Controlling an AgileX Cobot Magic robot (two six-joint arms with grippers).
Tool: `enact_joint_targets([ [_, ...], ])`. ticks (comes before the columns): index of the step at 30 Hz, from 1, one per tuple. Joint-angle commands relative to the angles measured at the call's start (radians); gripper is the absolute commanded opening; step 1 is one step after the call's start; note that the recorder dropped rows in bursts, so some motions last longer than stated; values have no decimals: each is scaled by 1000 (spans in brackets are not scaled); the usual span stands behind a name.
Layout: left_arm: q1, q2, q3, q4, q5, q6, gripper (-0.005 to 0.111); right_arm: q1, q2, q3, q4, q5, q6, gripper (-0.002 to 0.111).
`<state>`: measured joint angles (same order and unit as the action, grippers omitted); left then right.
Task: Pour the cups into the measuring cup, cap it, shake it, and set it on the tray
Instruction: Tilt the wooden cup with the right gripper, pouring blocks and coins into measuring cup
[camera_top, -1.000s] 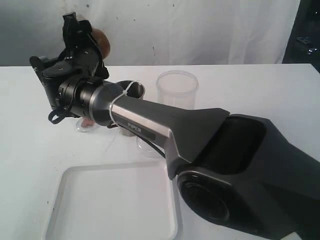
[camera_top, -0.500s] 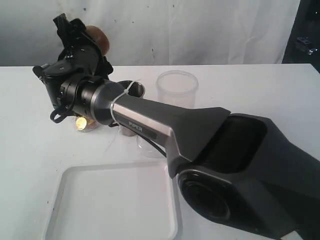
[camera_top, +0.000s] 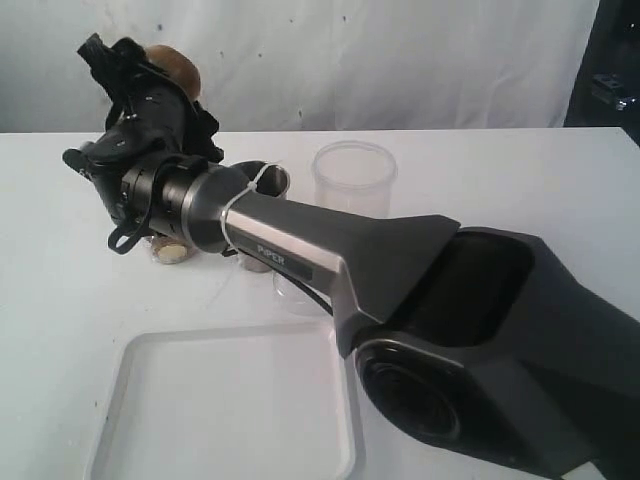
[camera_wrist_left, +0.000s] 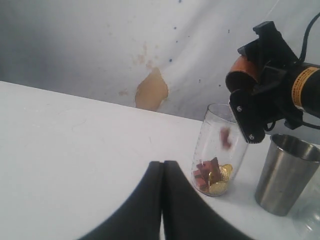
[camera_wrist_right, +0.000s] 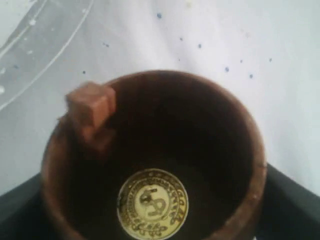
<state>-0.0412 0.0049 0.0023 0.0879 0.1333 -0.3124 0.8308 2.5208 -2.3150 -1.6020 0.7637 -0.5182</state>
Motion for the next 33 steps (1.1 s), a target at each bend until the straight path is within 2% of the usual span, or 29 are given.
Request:
enact_joint_targets([
  [1,-1,-5,-2,3,-9,0,0,-5,-6,2,-33,-27,-62,0],
  [16,-1,-5,-2,3,-9,0,0,-15,-16,2,-66,-36,-126,0],
  [25,-1,-5,-2,3,-9,0,0,-13,-65,2,-36,42,139,0],
  [28,-1,-5,-2,3,-9,0,0,-13,-100,2,83,67,187,0],
  [33,-1,-5,-2,3,-9,0,0,-15,-178,2,433,94,187,0],
])
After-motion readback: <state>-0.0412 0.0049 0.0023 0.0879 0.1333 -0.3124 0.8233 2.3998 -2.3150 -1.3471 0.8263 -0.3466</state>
